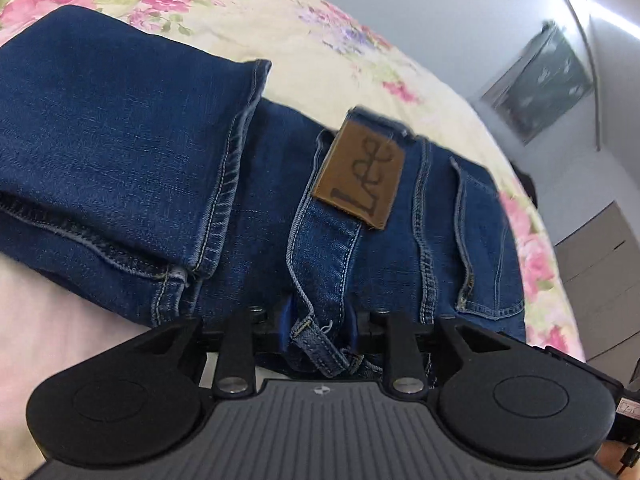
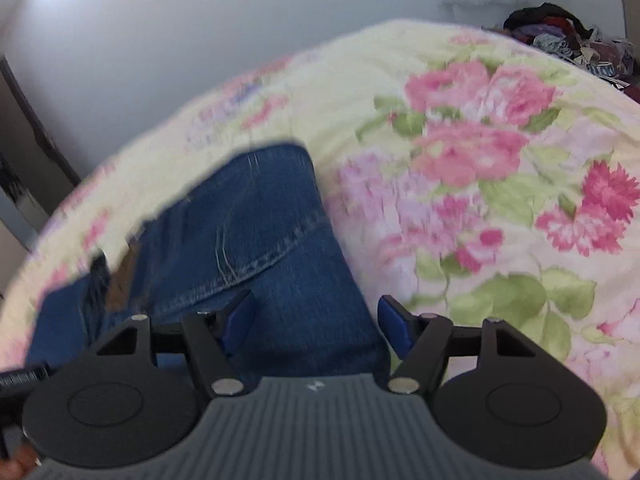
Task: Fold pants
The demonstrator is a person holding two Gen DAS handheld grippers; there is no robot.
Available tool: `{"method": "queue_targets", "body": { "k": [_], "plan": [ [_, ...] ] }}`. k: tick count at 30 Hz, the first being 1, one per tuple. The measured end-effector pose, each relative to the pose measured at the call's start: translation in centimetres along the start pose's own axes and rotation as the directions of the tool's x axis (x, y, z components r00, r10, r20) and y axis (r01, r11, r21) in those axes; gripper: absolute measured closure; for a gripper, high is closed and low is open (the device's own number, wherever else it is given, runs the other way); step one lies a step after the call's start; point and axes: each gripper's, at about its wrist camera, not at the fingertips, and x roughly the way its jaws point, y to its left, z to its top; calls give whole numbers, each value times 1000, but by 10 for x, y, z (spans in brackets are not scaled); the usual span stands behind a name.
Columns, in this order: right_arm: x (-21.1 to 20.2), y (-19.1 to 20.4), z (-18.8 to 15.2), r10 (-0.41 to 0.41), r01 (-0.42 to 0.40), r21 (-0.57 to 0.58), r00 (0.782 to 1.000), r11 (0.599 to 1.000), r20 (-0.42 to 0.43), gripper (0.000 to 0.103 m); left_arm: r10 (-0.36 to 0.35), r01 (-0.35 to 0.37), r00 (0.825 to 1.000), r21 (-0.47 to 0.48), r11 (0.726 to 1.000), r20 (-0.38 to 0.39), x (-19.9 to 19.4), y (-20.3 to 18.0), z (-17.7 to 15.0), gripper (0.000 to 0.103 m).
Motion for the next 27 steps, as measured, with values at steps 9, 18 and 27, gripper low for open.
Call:
{"method": "queue_targets", "body": {
  "k": [9,18,27],
  "plan": [
    [-43,-2,2,35,-34,-8,973,999,228,44,-36,36,999,-22,999,-3,-13,9,2,67],
    [-61,-26,2,67,-108,167,970,980,234,60,-92,89,995,-53,995,-39,-28,17,11,60],
    [-56,24,-6,82,-51,-122,961,991,263,60,-99,108,992,-134,985,77,-94,79,14,41]
  ]
}}
